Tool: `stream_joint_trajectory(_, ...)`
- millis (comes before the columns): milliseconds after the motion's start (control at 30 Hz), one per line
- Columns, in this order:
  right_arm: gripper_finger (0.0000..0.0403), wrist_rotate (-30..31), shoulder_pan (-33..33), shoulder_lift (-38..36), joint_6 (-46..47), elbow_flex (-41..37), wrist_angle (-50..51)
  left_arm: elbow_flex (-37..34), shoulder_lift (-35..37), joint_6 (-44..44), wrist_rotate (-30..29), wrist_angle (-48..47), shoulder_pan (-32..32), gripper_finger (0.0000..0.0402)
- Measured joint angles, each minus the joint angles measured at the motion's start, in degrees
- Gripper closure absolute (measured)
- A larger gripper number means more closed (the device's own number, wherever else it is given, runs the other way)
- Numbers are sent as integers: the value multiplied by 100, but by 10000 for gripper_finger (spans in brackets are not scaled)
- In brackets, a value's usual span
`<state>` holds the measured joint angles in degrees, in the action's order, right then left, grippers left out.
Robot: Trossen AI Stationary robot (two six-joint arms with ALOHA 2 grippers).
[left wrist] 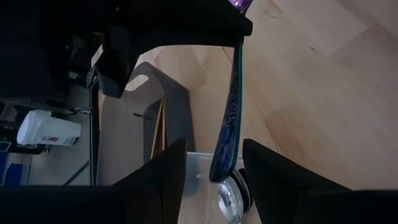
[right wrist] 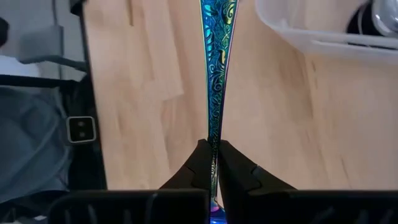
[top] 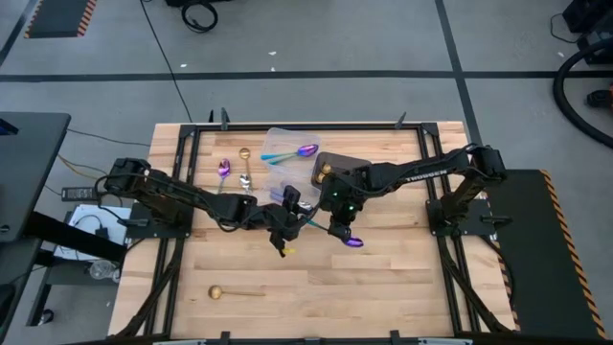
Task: Sort silverware by color (type)
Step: Put the blue spoon into the top transparent bin
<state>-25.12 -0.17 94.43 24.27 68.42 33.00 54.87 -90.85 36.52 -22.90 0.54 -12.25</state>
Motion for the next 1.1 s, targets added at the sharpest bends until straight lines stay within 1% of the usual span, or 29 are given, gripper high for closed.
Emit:
stream_joint_trajectory(200, 385, -57, -15, 0, 17, 0, -147, 0, 0, 270, 13, 38, -25, 239)
stream_joint_trajectory(300, 385, -30, -15, 0, 70, 0, -145, 0, 0, 382, 15, 43, -24, 251)
stream_joint_trajectory(400, 384, -16, -24, 0, 152, 0, -181, 0, -14, 471, 20, 117, -24, 278)
stream_joint_trajectory(733, 384, 2, -50, 1, 382, -4, -269, 4, -308, 1078, 112, 343, -29, 387)
stream_joint_trajectory(833, 382, 15, -49, 2, 362, -6, -280, 4, -319, 1135, 98, 387, -42, 390)
stream_joint_trajectory(933, 370, 83, -50, 2, 296, -7, -292, 4, -323, 1205, 16, 402, -44, 391)
stream_joint_trajectory(1100, 324, 283, -45, 0, 251, 9, -475, 4, -323, 1208, 27, 389, -45, 391)
